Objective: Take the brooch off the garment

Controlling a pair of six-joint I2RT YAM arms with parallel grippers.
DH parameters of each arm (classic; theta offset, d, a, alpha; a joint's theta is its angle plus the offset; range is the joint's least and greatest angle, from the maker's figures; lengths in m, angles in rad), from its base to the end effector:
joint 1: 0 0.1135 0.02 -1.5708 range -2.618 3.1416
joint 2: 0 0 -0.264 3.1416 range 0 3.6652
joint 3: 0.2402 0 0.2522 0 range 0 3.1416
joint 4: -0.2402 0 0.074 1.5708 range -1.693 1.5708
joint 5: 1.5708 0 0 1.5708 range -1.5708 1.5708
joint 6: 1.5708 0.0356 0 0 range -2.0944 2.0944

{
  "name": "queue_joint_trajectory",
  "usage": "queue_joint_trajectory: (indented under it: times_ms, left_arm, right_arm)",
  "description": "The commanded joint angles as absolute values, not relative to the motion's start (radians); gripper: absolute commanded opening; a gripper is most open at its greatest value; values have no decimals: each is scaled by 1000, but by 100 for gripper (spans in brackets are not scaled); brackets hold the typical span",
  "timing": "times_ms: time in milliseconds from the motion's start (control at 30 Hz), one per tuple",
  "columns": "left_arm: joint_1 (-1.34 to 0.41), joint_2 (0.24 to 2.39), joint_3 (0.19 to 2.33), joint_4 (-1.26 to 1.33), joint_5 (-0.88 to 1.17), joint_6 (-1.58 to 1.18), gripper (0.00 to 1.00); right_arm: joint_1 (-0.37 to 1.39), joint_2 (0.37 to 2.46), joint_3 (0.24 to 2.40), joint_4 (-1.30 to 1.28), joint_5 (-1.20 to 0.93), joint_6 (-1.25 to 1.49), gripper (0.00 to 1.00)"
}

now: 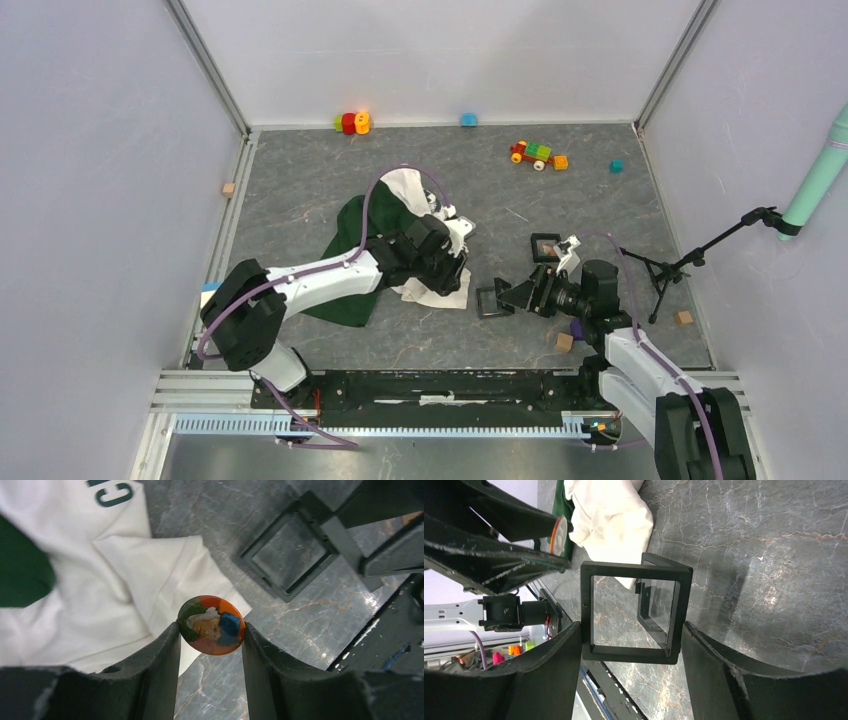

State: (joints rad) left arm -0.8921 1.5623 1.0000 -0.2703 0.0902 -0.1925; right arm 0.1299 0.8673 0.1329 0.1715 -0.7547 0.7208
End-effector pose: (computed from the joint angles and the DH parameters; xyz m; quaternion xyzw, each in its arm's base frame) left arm 0.2051 -0.2594 0.2167 0.3346 0.8697 -0.2220 0.2870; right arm 0.1513 0.0444 0.1419 0.0668 0.8306 0.4791 0.2758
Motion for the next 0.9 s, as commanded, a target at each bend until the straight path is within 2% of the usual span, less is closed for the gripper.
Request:
queue_joint_trajectory:
  times_ms: [0,533,867]
  left_arm:
    - [-917,1537,973,-106,172,-192,43]
    - [-986,1687,949,113,297,-140,44]
    - [-994,1750,958,123,250,-105,45]
  right_arm:
    - [126,920,106,376,-791,808,55]
    - [126,1110,65,694,-839,945,54]
    - [126,1142,66,724,-853,956,54]
